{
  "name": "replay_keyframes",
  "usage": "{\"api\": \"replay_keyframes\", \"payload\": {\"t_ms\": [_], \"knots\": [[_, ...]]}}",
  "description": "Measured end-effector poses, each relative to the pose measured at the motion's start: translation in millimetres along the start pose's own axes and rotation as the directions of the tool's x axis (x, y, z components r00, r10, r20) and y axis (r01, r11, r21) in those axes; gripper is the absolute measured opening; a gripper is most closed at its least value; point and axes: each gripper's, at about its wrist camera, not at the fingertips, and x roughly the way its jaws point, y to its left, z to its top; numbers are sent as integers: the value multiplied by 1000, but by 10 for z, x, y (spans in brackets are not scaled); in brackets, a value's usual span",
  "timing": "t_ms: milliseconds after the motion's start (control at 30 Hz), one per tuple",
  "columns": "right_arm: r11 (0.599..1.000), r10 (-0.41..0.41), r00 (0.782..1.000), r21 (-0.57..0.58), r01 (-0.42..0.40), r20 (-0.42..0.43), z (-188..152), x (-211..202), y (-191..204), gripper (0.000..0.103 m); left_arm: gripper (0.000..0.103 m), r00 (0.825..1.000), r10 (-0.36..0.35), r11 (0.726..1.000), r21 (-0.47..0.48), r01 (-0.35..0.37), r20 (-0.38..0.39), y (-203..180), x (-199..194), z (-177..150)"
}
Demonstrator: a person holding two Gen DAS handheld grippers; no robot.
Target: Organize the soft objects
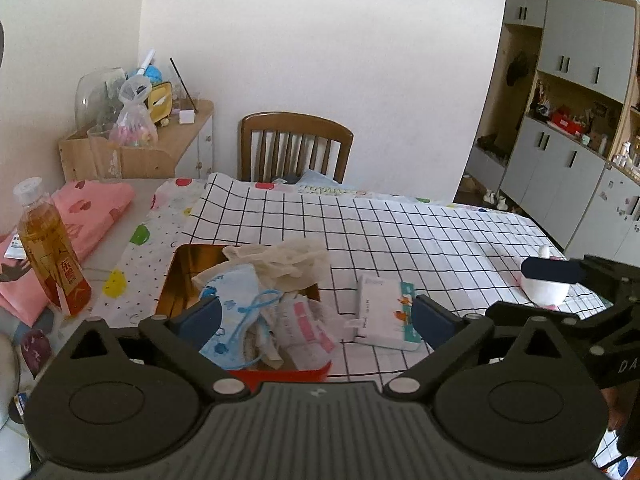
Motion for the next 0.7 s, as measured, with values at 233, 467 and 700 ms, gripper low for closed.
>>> {"api": "replay_keyframes", "payload": {"t_ms": [233, 467, 700], "knots": [[994, -78, 997, 79, 75, 30, -151, -210, -90, 103, 102, 1000, -17, 1000, 8, 17, 16, -206, -88, -32], [981, -139, 989, 141, 131, 51, -185, -356, -222, 103, 103, 1000, -12, 1000, 21, 11, 26, -350, -137, -33], [971, -176, 983, 176, 165, 52, -244, -467, -246, 103, 103, 999, -36, 999, 29, 35, 19, -463, -182, -41]]}}
